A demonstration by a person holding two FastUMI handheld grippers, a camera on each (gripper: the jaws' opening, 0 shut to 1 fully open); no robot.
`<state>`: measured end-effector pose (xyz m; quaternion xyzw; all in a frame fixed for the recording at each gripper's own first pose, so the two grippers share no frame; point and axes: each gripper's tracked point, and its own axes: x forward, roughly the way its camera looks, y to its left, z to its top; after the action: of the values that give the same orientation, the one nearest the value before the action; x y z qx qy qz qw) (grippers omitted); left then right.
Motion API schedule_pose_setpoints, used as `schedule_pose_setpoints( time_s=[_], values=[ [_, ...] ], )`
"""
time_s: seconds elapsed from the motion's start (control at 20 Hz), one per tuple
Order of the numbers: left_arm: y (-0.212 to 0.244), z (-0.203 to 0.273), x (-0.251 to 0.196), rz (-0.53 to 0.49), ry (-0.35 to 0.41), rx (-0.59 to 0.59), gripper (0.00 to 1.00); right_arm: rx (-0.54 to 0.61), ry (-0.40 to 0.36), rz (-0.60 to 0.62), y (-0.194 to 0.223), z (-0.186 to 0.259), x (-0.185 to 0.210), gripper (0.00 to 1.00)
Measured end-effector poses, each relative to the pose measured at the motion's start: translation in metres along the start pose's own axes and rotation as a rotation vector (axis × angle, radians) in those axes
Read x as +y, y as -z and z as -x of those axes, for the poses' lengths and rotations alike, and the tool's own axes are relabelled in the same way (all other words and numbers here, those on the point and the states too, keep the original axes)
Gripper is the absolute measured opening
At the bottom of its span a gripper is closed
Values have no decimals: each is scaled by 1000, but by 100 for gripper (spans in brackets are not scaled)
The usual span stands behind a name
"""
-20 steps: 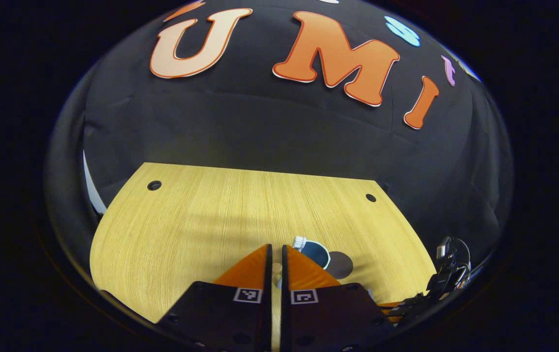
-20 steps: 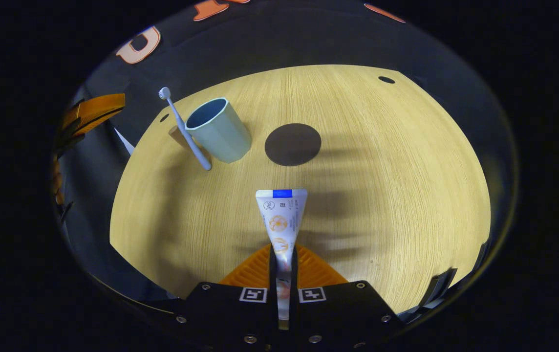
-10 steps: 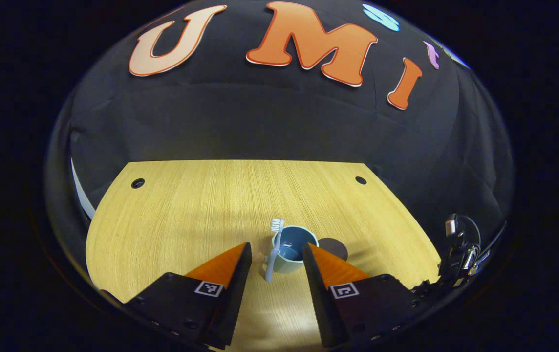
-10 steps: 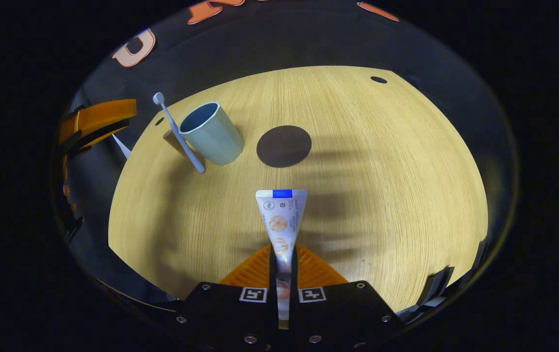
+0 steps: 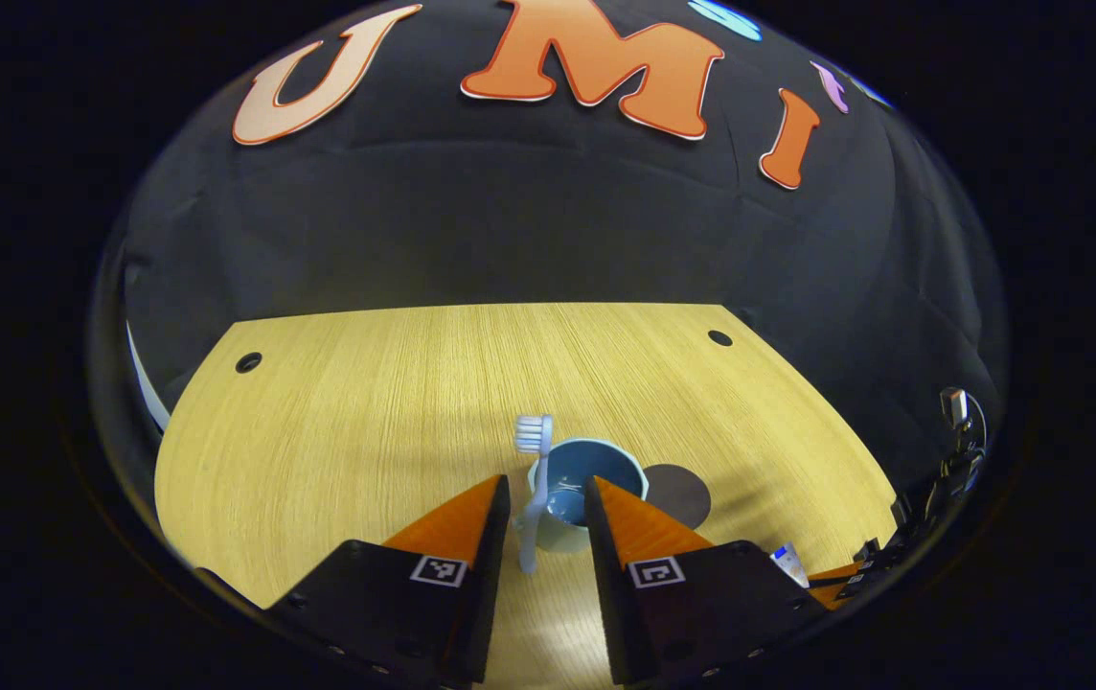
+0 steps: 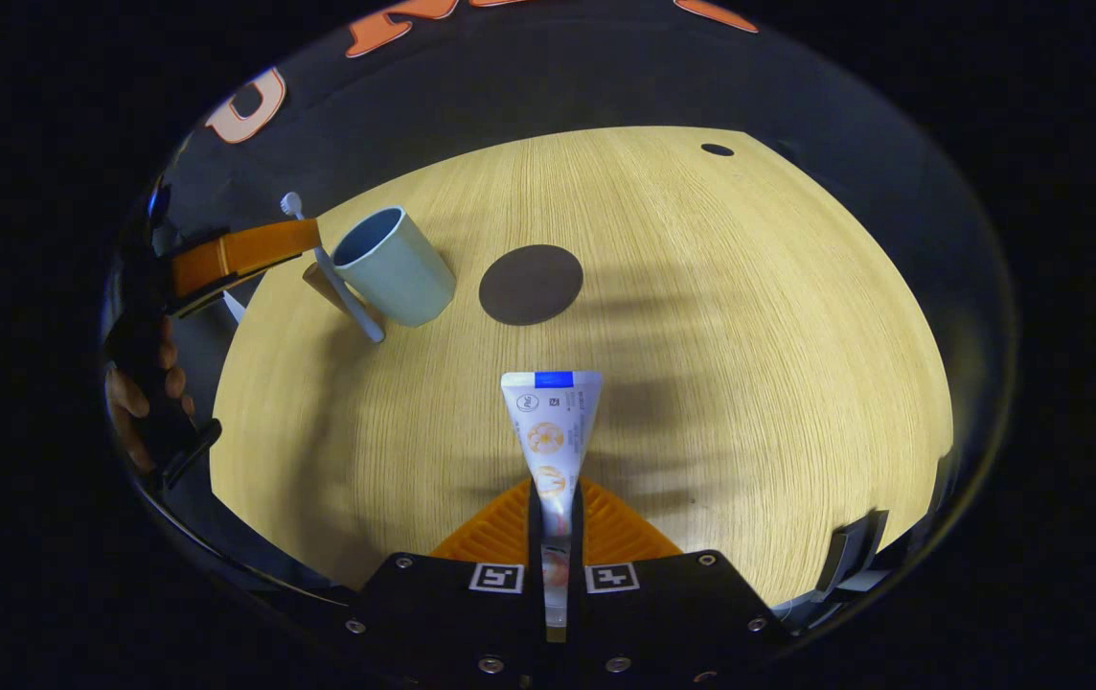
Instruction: Put the toothbrush and toothpaste on the desktop into the cup, then pick up the cup and place it on the coaster on the desktop.
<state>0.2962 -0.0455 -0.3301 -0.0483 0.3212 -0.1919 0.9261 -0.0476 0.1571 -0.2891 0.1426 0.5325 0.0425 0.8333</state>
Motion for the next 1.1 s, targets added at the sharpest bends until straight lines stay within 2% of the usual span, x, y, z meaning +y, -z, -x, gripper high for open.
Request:
schedule_pose_setpoints(
  time_s=[0.05, 0.15, 0.25, 0.3, 0.65, 0.8, 1.1],
  values=[
    [-2, -6, 4, 4, -15, -5, 45, 0, 3, -1, 0, 0, 0, 9],
    [-7, -6, 10, 10, -28, -27, 12, -1, 10, -9, 3, -4, 1, 10],
    [-9, -17, 12, -2, -29, -20, 7, 5, 13, -24, 6, -8, 1, 9],
    [-7, -16, 13, -5, -26, -20, 9, 12, 15, -30, 8, -10, 1, 9],
    [-29, 5, 2, -64, -1, -98, 1, 19, 7, -32, 12, -17, 1, 9],
    [-26, 12, 4, -38, -3, -91, 1, 12, -2, -20, 10, -14, 1, 9],
    [-49, 41, 2, -28, 1, -170, 1, 8, -13, -14, 9, -14, 2, 9]
  ],
)
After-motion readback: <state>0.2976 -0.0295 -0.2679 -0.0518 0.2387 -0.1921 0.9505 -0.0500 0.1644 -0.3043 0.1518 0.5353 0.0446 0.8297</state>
